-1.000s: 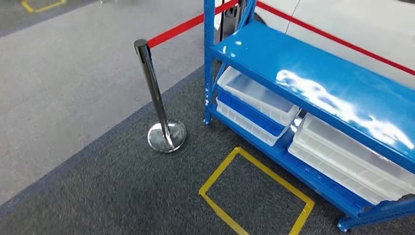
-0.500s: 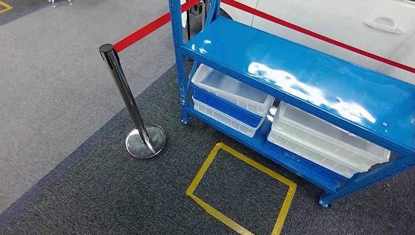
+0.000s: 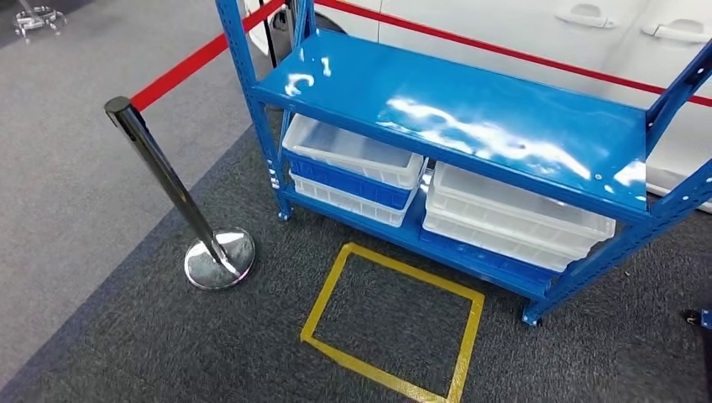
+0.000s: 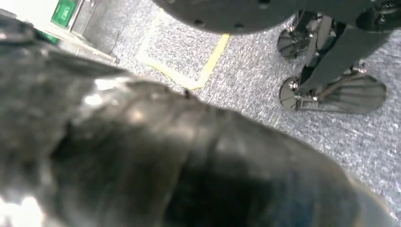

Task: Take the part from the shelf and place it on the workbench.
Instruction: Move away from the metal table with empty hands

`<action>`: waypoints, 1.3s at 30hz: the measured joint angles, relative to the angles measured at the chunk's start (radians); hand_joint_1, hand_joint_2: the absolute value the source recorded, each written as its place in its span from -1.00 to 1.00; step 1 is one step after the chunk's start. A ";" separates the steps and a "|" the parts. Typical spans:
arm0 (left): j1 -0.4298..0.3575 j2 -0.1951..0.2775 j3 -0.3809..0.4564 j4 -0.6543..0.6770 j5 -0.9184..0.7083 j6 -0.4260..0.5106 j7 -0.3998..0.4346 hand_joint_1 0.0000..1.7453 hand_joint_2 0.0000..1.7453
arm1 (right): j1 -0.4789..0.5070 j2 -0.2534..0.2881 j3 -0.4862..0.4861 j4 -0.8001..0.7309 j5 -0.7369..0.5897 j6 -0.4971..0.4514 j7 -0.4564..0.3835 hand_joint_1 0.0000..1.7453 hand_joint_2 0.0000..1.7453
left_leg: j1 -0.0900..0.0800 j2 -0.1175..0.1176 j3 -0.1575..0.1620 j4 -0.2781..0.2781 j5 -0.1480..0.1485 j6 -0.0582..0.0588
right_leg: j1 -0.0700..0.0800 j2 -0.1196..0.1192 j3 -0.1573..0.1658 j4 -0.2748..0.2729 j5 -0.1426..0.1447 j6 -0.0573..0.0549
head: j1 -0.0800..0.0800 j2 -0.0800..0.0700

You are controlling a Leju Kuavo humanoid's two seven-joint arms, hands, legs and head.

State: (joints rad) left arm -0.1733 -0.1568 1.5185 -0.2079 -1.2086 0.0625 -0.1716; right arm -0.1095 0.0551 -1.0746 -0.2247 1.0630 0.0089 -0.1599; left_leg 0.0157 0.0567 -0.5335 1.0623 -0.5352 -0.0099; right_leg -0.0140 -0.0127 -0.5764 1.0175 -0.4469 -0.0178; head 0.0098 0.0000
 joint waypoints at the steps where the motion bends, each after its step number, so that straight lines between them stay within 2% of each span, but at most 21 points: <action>1: 0.001 0.000 -0.001 0.000 -0.002 0.000 0.000 -1.00 -1.00 | -0.001 0.000 0.000 0.000 0.000 -0.001 0.001 -1.00 -1.00 | 0.002 -0.023 -0.025 0.055 -0.032 -0.002 | -0.002 0.006 0.002 -0.003 0.002 -0.006 | 0.000 0.000; 3: 0.004 0.000 -0.002 0.000 -0.005 0.001 0.002 -1.00 -1.00 | -0.002 0.000 0.000 0.000 0.001 -0.003 0.002 -1.00 -1.00 | 0.002 -0.045 -0.091 0.187 -0.092 -0.005 | 0.000 0.021 0.001 -0.003 0.001 -0.011 | -0.001 0.000; 4: 0.006 0.000 -0.003 0.000 -0.006 0.001 0.002 -1.00 -1.00 | -0.002 0.000 0.000 0.000 0.001 -0.003 0.002 -1.00 -1.00 | 0.003 -0.047 -0.114 0.228 -0.100 -0.006 | 0.001 0.031 0.001 -0.002 0.001 -0.012 | 0.000 0.000; 5: 0.008 -0.001 -0.003 0.000 -0.006 0.001 0.002 -1.00 -1.00 | -0.002 0.000 0.000 0.000 0.001 -0.004 0.003 -1.00 -1.00 | 0.003 -0.048 -0.120 0.233 -0.086 -0.006 | 0.002 0.041 0.001 0.000 0.000 -0.012 | 0.000 0.000; 6: 0.008 -0.001 -0.004 0.000 -0.007 0.001 0.003 -1.00 -1.00 | -0.002 0.000 0.000 0.000 0.002 -0.004 0.003 -1.00 -1.00 | 0.003 -0.050 -0.107 0.197 -0.054 -0.005 | 0.002 0.052 0.002 0.002 -0.002 -0.010 | -0.001 0.000; 8: 0.009 0.000 -0.006 0.000 -0.007 0.000 0.002 -1.00 -1.00 | -0.002 0.001 0.000 0.000 0.002 -0.003 0.003 -1.00 -1.00 | 0.003 -0.072 -0.054 0.062 0.023 0.003 | 0.003 0.071 0.003 0.009 -0.006 -0.004 | -0.001 0.000; 10: 0.008 0.002 -0.008 0.000 -0.008 -0.001 0.002 -1.00 -1.00 | -0.003 0.003 0.000 0.000 0.002 -0.002 0.004 -1.00 -1.00 | 0.002 -0.095 -0.020 -0.027 0.055 0.010 | 0.004 0.085 -0.002 0.016 -0.009 0.005 | 0.000 0.000; 13: 0.005 0.001 -0.010 0.000 -0.010 -0.004 0.002 -1.00 -1.00 | 0.001 0.003 0.000 0.000 0.002 -0.002 0.003 -1.00 -1.00 | 0.001 -0.086 -0.012 -0.046 0.058 0.023 | 0.003 0.096 -0.008 0.017 -0.008 0.024 | 0.000 0.000; 15: 0.006 -0.001 -0.010 0.000 -0.011 -0.006 0.001 -1.00 -1.00 | 0.002 0.002 -0.001 0.000 0.003 -0.001 0.003 -1.00 -1.00 | 0.005 -0.070 -0.007 -0.056 0.065 0.036 | 0.002 0.067 -0.022 0.049 -0.031 0.035 | 0.001 0.000; 17: 0.008 -0.001 -0.010 0.000 -0.011 -0.007 0.001 -1.00 -1.00 | 0.000 0.001 -0.001 0.000 0.003 -0.001 0.003 -1.00 -1.00 | 0.005 -0.053 -0.006 -0.060 0.066 0.045 | 0.000 0.031 -0.075 0.157 -0.091 0.044 | 0.001 0.000; 19: 0.010 -0.001 -0.010 0.000 -0.011 -0.006 0.001 -1.00 -1.00 | -0.002 0.001 -0.001 0.000 0.003 -0.001 0.003 -1.00 -1.00 | 0.004 -0.035 -0.005 -0.059 0.063 0.047 | -0.004 0.021 -0.133 0.273 -0.134 0.052 | 0.001 0.000; 20: 0.010 -0.001 -0.010 0.000 -0.011 -0.005 0.002 -1.00 -1.00 | -0.002 0.001 -0.001 0.000 0.003 -0.001 0.002 -1.00 -1.00 | 0.004 -0.027 -0.004 -0.059 0.062 0.046 | -0.006 0.019 -0.142 0.290 -0.129 0.055 | 0.001 0.000; 21: 0.010 -0.001 -0.010 0.000 -0.011 -0.005 0.002 -1.00 -1.00 | -0.001 0.001 -0.001 0.000 0.003 -0.001 0.002 -1.00 -1.00 | 0.004 -0.020 -0.002 -0.058 0.059 0.045 | -0.008 0.015 -0.131 0.266 -0.106 0.057 | 0.001 0.000; 23: 0.009 -0.002 -0.010 0.000 -0.011 -0.004 0.003 -1.00 -1.00 | -0.001 0.001 -0.001 0.000 0.003 -0.002 0.002 -1.00 -1.00 | 0.004 -0.007 0.005 -0.056 0.053 0.038 | -0.009 -0.007 -0.064 0.135 -0.040 0.053 | 0.002 0.000; 25: 0.009 -0.003 -0.011 0.000 -0.011 -0.004 0.003 -1.00 -1.00 | -0.003 0.001 -0.001 0.000 0.003 -0.002 0.002 -1.00 -1.00 | 0.000 0.005 0.009 -0.052 0.044 0.026 | -0.001 -0.026 -0.017 0.036 -0.009 0.039 | 0.001 0.000; 28: 0.004 -0.003 -0.011 0.000 -0.011 -0.004 0.003 -1.00 -1.00 | -0.004 0.001 -0.001 0.000 0.003 -0.002 0.002 -1.00 -1.00 | -0.004 0.021 0.016 -0.054 0.038 0.008 | 0.005 -0.013 -0.014 0.022 -0.009 0.017 | 0.000 0.000; 30: 0.001 -0.003 -0.011 0.000 -0.011 -0.004 0.003 -1.00 -1.00 | -0.003 0.002 -0.001 0.000 0.003 -0.002 0.002 -1.00 -1.00 | 0.000 0.005 0.011 -0.030 0.016 -0.003 | 0.001 -0.002 -0.009 0.015 -0.006 0.003 | 0.000 0.000; 32: 0.001 -0.003 -0.011 0.000 -0.011 -0.004 0.003 -1.00 -1.00 | -0.004 0.003 -0.001 0.000 0.003 -0.002 0.002 -1.00 -1.00 | 0.003 -0.030 -0.035 0.073 -0.043 -0.009 | -0.001 0.009 -0.007 0.010 -0.004 -0.009 | 0.000 0.000; 34: 0.005 -0.003 -0.011 0.000 -0.011 -0.004 0.004 -1.00 -1.00 | -0.004 0.003 -0.001 0.000 0.003 -0.002 0.002 -1.00 -1.00 | 0.003 -0.046 -0.101 0.206 -0.096 -0.010 | 0.002 0.024 -0.008 0.011 -0.004 -0.014 | 0.000 0.000; 36: 0.008 -0.004 -0.011 0.000 -0.010 -0.004 0.004 -1.00 -1.00 | -0.004 0.003 -0.001 0.000 0.003 -0.002 0.002 -1.00 -1.00 | 0.003 -0.048 -0.120 0.231 -0.077 -0.007 | 0.006 0.043 -0.005 0.011 -0.004 -0.014 | 0.000 0.000; 39: 0.009 -0.002 -0.011 0.000 -0.010 -0.004 0.004 -1.00 -1.00 | -0.004 0.004 -0.001 0.000 0.003 -0.002 0.002 -1.00 -1.00 | 0.002 -0.079 -0.051 0.053 0.032 0.010 | 0.010 0.070 -0.002 0.015 -0.006 -0.011 | 0.000 0.000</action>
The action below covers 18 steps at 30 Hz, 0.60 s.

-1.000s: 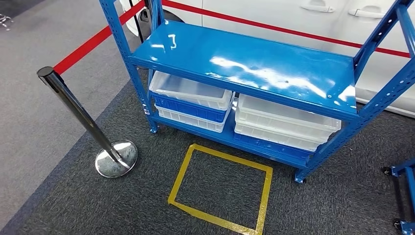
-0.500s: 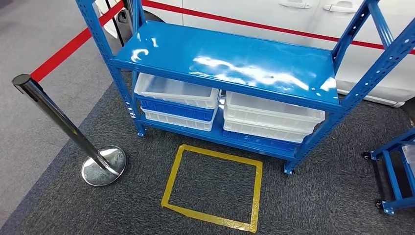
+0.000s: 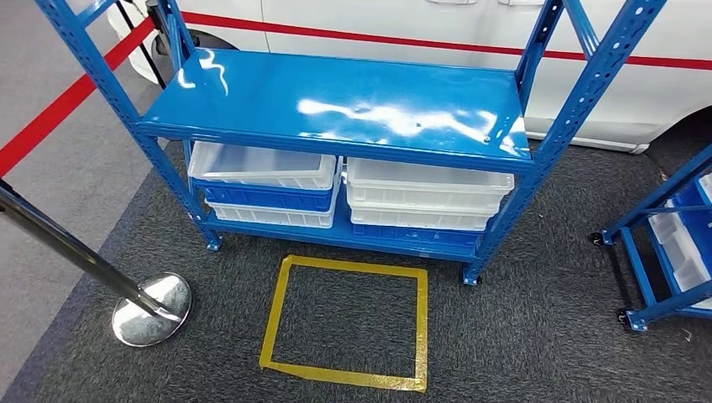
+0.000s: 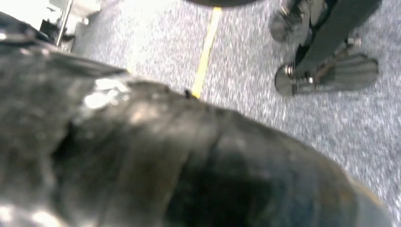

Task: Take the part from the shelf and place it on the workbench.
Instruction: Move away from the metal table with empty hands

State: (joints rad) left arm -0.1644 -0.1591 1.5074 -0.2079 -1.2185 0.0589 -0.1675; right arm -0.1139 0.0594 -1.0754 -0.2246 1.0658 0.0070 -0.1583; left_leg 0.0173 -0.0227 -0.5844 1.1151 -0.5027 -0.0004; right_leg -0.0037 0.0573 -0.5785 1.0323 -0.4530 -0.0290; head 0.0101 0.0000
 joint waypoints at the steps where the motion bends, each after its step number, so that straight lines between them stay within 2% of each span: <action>1: 0.000 0.001 0.000 0.000 0.000 0.000 0.000 -1.00 -1.00 | -0.001 0.001 0.000 0.000 0.000 0.000 0.000 -1.00 -1.00 | -0.001 -0.014 0.020 -0.051 0.019 0.005 | 0.001 0.008 -0.002 0.002 0.000 0.004 | 0.000 0.000; 3: -0.002 0.003 0.000 0.000 0.001 0.000 -0.001 -1.00 -1.00 | -0.001 0.004 0.000 0.000 0.000 0.000 0.000 -1.00 -1.00 | -0.004 -0.028 0.034 -0.092 0.023 0.012 | 0.000 0.021 -0.010 0.005 0.000 0.015 | 0.000 0.000; 5: -0.003 0.001 0.000 0.000 0.002 -0.001 -0.002 -1.00 -1.00 | 0.002 0.003 0.000 0.000 0.000 0.000 0.000 -1.00 -1.00 | -0.002 -0.014 0.038 -0.102 0.028 0.019 | -0.002 0.027 -0.013 0.007 0.000 0.029 | 0.000 0.000; 6: -0.003 0.000 0.000 0.000 0.003 -0.001 -0.002 -1.00 -1.00 | 0.002 0.003 0.000 0.000 0.000 -0.001 0.000 -1.00 -1.00 | 0.000 -0.006 0.041 -0.107 0.032 0.024 | -0.002 0.016 -0.019 0.020 -0.009 0.034 | 0.002 0.000; 8: -0.002 -0.002 0.000 0.000 0.004 -0.002 -0.003 -1.00 -1.00 | 0.001 0.002 0.000 0.000 0.000 -0.001 0.000 -1.00 -1.00 | 0.003 0.011 0.044 -0.115 0.037 0.033 | -0.003 -0.021 -0.057 0.101 -0.059 0.041 | 0.005 0.000; 10: 0.000 -0.002 0.000 0.000 0.005 -0.001 -0.003 -1.00 -1.00 | 0.000 0.002 0.000 0.000 0.000 -0.001 -0.005 -1.00 -1.00 | 0.002 0.025 0.043 -0.115 0.037 0.036 | -0.008 -0.043 -0.116 0.224 -0.116 0.049 | 0.006 0.000; 11: 0.000 -0.002 0.000 0.000 0.005 -0.001 -0.003 -1.00 -1.00 | 0.000 0.002 0.000 0.000 0.000 -0.001 -0.007 -1.00 -1.00 | 0.002 0.031 0.043 -0.115 0.036 0.036 | -0.012 -0.048 -0.134 0.260 -0.124 0.053 | 0.006 0.000; 12: 0.000 -0.002 0.000 0.000 0.006 -0.001 -0.003 -1.00 -1.00 | 0.001 0.002 0.000 0.000 0.000 -0.002 -0.010 -1.00 -1.00 | 0.002 0.035 0.043 -0.114 0.035 0.036 | -0.015 -0.050 -0.134 0.262 -0.113 0.056 | 0.006 0.000; 13: 0.000 -0.002 0.000 0.000 0.006 0.000 -0.003 -1.00 -1.00 | 0.002 0.002 0.000 0.000 0.000 -0.004 -0.011 -1.00 -1.00 | 0.002 0.037 0.044 -0.112 0.033 0.034 | -0.018 -0.053 -0.114 0.225 -0.086 0.058 | 0.006 0.000; 14: 0.000 -0.003 0.000 0.000 0.006 0.000 -0.003 -1.00 -1.00 | 0.002 0.001 0.000 0.000 0.001 -0.007 -0.012 -1.00 -1.00 | 0.003 0.038 0.045 -0.109 0.030 0.031 | -0.020 -0.056 -0.079 0.160 -0.051 0.058 | 0.007 0.000; 15: -0.001 -0.004 0.000 0.000 0.006 -0.001 -0.004 -1.00 -1.00 | 0.002 0.001 0.000 0.000 0.002 -0.010 -0.012 -1.00 -1.00 | 0.002 0.039 0.045 -0.106 0.027 0.026 | -0.020 -0.060 -0.045 0.095 -0.028 0.055 | 0.007 0.000; 17: -0.001 -0.004 0.000 0.000 0.007 -0.001 -0.004 -1.00 -1.00 | 0.001 0.000 0.000 0.000 0.004 -0.014 -0.014 -1.00 -1.00 | 0.000 0.041 0.045 -0.100 0.021 0.014 | -0.015 -0.063 -0.006 0.016 -0.009 0.046 | 0.006 0.000; 18: -0.002 -0.004 0.000 0.000 0.008 -0.001 -0.005 -1.00 -1.00 | 0.001 0.000 0.000 0.000 0.004 -0.014 -0.015 -1.00 -1.00 | -0.001 0.042 0.045 -0.101 0.020 0.007 | -0.011 -0.062 -0.004 0.010 -0.013 0.040 | 0.006 0.000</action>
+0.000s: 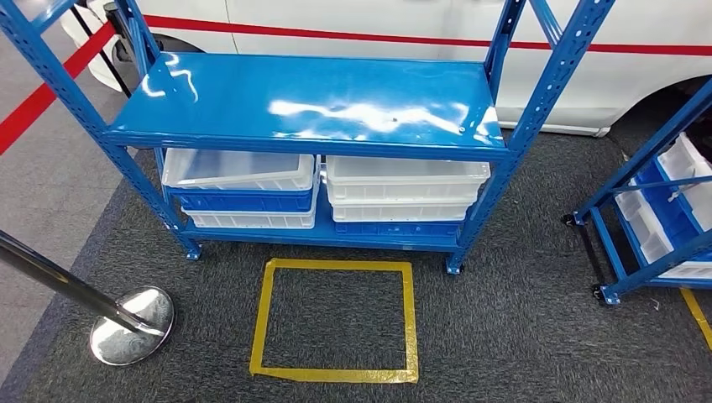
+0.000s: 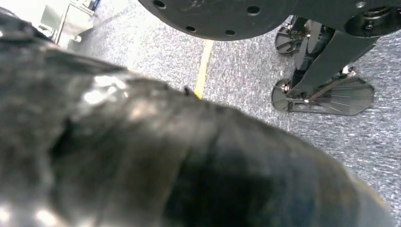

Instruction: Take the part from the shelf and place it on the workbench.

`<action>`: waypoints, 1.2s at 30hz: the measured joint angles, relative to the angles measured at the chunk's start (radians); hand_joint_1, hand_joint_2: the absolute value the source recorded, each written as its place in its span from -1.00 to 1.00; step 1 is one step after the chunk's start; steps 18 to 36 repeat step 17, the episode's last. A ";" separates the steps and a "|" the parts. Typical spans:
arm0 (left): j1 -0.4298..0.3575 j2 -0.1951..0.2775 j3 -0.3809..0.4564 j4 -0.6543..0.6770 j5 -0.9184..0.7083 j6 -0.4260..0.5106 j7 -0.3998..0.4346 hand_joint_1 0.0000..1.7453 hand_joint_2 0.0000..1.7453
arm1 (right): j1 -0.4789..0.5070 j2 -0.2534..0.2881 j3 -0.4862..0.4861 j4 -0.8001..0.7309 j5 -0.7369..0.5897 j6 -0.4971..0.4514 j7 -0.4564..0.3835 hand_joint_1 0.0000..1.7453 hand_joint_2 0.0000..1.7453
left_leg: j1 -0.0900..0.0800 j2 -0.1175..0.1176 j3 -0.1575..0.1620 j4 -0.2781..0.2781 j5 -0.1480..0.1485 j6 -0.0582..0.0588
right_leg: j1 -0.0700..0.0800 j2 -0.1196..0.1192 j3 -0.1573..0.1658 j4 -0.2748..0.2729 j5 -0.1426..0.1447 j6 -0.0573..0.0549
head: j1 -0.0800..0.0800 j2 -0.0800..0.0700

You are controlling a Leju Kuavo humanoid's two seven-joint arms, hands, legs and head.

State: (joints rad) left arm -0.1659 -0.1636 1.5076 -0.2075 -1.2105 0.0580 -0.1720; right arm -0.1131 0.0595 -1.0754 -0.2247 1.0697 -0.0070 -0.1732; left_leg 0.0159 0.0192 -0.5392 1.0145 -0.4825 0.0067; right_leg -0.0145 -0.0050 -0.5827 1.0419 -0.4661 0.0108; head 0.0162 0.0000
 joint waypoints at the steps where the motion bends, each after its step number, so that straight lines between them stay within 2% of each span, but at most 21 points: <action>1: 0.000 0.000 0.000 0.000 0.000 -0.001 -0.001 -1.00 -1.00 | 0.000 0.000 0.000 0.000 0.000 0.000 -0.001 -1.00 -1.00 | 0.000 0.001 0.002 -0.002 0.000 -0.006 | 0.001 0.002 0.000 -0.002 0.002 -0.006 | 0.000 0.000; 3: -0.001 0.000 0.000 0.000 0.001 -0.002 -0.004 -1.00 -1.00 | 0.000 0.000 0.000 0.000 0.000 0.001 -0.006 -1.00 -1.00 | 0.003 -0.001 0.000 0.009 -0.011 -0.017 | -0.003 0.003 0.004 -0.009 0.006 -0.019 | 0.000 0.000; 4: -0.001 0.000 0.000 0.000 0.002 -0.003 -0.006 -1.00 -1.00 | 0.000 0.000 0.000 0.000 0.000 0.002 -0.008 -1.00 -1.00 | 0.004 -0.004 -0.012 0.038 -0.031 -0.021 | -0.005 0.003 0.005 -0.013 0.008 -0.026 | -0.001 0.000; 7: 0.001 0.000 0.000 0.000 0.002 -0.003 -0.007 -1.00 -1.00 | 0.000 0.000 0.000 0.000 -0.002 0.004 -0.011 -1.00 -1.00 | 0.005 -0.010 -0.098 0.220 -0.123 -0.028 | -0.003 0.004 0.005 -0.015 0.008 -0.038 | -0.002 0.000; 8: 0.002 0.000 0.000 0.000 0.002 -0.003 -0.007 -1.00 -1.00 | 0.000 -0.001 0.000 0.000 -0.002 0.005 -0.012 -1.00 -1.00 | 0.005 -0.010 -0.121 0.266 -0.135 -0.028 | -0.001 0.006 0.005 -0.014 0.008 -0.039 | -0.002 0.000; 9: 0.003 0.000 0.000 0.000 0.003 -0.003 -0.008 -1.00 -1.00 | 0.000 -0.001 0.000 0.000 -0.003 0.006 -0.012 -1.00 -1.00 | 0.005 -0.010 -0.129 0.279 -0.127 -0.028 | 0.001 0.008 0.006 -0.013 0.007 -0.039 | -0.002 0.000; 10: 0.003 0.000 0.000 0.000 0.003 -0.003 -0.008 -1.00 -1.00 | 0.000 -0.001 0.000 0.000 -0.003 0.007 -0.013 -1.00 -1.00 | 0.005 -0.010 -0.117 0.252 -0.101 -0.025 | 0.002 0.010 0.007 -0.013 0.007 -0.039 | -0.002 0.000; 12: 0.003 0.001 0.000 0.000 0.004 -0.003 -0.010 -1.00 -1.00 | 0.000 -0.001 0.000 0.000 -0.002 0.011 -0.014 -1.00 -1.00 | 0.003 -0.012 -0.057 0.121 -0.030 -0.016 | 0.003 0.014 0.011 -0.011 0.005 -0.037 | -0.002 0.000; 13: 0.003 0.002 0.000 0.000 0.004 -0.003 -0.010 -1.00 -1.00 | 0.000 -0.001 0.000 0.000 -0.002 0.012 -0.015 -1.00 -1.00 | 0.001 -0.013 -0.031 0.061 -0.008 -0.010 | 0.005 0.016 0.010 -0.009 0.003 -0.033 | -0.002 0.000; 14: 0.002 0.004 0.000 0.000 0.004 -0.004 -0.010 -1.00 -1.00 | 0.000 -0.001 0.000 0.000 -0.002 0.013 -0.015 -1.00 -1.00 | -0.001 -0.015 -0.015 0.022 0.003 -0.006 | 0.006 0.017 0.009 -0.008 0.003 -0.028 | -0.001 0.000; 15: 0.002 0.004 0.000 0.000 0.004 -0.004 -0.010 -1.00 -1.00 | 0.000 -0.001 0.000 0.000 -0.002 0.012 -0.015 -1.00 -1.00 | -0.004 -0.016 -0.010 0.006 0.003 -0.002 | 0.007 0.017 0.008 -0.007 0.003 -0.023 | -0.001 0.000; 17: 0.001 0.005 0.000 0.000 0.006 -0.004 -0.010 -1.00 -1.00 | 0.000 -0.001 0.000 0.000 -0.002 0.009 -0.014 -1.00 -1.00 | -0.008 -0.016 -0.009 0.003 0.005 0.003 | 0.007 0.018 0.008 -0.009 0.005 -0.013 | -0.001 0.000; 36: 0.001 0.005 0.000 0.000 0.006 -0.004 -0.010 -1.00 -1.00 | 0.000 -0.001 0.000 0.000 -0.002 0.009 -0.014 -1.00 -1.00 | -0.008 -0.016 -0.009 0.003 0.005 0.003 | 0.007 0.018 0.008 -0.009 0.005 -0.013 | -0.001 0.000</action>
